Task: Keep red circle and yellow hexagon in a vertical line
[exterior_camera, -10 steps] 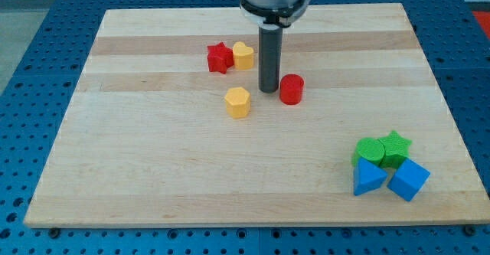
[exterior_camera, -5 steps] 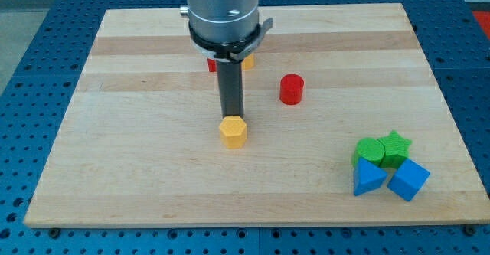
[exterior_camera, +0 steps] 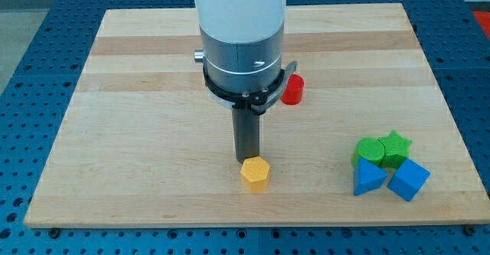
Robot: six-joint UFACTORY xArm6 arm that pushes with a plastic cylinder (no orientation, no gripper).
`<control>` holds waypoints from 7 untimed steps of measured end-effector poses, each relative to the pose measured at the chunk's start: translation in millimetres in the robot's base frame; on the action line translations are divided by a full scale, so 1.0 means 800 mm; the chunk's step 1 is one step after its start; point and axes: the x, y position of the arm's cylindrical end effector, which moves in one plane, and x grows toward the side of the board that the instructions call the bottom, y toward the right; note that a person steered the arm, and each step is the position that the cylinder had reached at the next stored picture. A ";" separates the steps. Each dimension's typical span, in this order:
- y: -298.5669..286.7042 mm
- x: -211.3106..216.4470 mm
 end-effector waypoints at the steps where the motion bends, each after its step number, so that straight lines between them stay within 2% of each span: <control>1: -0.035 0.000; 2: -0.063 0.021; 4: -0.009 0.056; 5: 0.030 0.056; 6: 0.028 0.056; 7: -0.004 0.030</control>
